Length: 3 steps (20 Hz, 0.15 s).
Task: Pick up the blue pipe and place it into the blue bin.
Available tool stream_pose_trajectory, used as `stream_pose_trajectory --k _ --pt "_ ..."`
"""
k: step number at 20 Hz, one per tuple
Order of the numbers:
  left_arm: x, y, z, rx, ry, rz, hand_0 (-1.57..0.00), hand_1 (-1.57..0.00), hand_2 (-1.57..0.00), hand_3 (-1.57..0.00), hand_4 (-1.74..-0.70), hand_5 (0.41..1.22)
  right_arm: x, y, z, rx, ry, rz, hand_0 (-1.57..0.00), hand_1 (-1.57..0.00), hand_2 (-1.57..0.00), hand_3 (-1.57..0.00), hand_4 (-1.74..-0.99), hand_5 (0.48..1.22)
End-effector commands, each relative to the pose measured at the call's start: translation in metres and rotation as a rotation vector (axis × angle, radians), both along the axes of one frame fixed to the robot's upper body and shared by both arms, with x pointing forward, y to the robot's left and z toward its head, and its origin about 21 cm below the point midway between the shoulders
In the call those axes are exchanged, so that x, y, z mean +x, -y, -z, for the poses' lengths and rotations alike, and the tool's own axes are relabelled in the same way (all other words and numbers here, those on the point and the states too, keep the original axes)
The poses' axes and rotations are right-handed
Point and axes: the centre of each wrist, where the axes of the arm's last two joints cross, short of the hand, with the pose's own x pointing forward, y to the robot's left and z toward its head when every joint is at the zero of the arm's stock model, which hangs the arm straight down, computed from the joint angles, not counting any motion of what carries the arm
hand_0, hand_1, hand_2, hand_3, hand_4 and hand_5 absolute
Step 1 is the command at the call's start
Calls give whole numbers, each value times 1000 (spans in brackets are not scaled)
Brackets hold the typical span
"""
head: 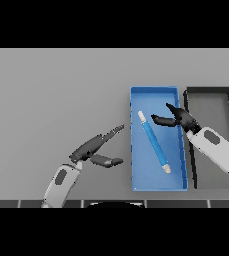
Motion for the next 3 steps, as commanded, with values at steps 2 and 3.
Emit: stream_pose_trajectory --k 2,3 --pt "-1 -3 2 -7 -1 -4 1 1 1 1 -885 431 1 1 1 -14 4 -13 -6 -5 -5 -3 -1022 649" --pt "2 -4 0 1 -7 -13 1 1 1 1 -885 431 1 1 0 -4 4 -13 -6 -5 -5 -3 -1022 643"
